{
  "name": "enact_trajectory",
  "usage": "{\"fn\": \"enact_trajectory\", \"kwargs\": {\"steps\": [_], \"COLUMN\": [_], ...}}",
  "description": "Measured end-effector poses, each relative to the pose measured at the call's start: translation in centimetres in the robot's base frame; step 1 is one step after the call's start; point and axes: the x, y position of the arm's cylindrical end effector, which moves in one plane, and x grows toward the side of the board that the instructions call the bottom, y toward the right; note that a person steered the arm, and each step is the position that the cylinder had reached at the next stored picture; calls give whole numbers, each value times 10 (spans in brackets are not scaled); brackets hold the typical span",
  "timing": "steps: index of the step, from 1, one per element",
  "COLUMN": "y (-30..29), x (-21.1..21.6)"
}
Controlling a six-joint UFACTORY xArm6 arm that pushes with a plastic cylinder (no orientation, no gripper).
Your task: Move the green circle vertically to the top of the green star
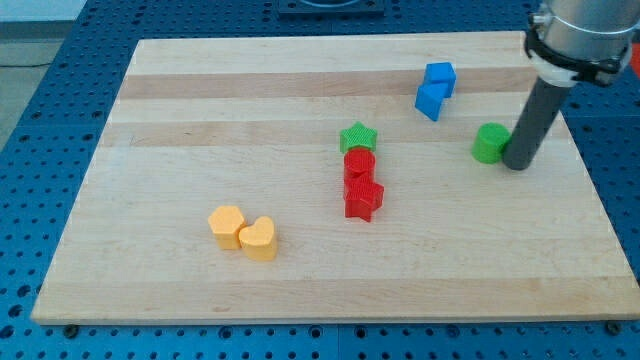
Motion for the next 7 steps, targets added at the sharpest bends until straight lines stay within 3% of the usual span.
{"fn": "enact_trajectory", "kwargs": {"steps": [4,7], "y": [-46,-47], "x": [-49,-79]}}
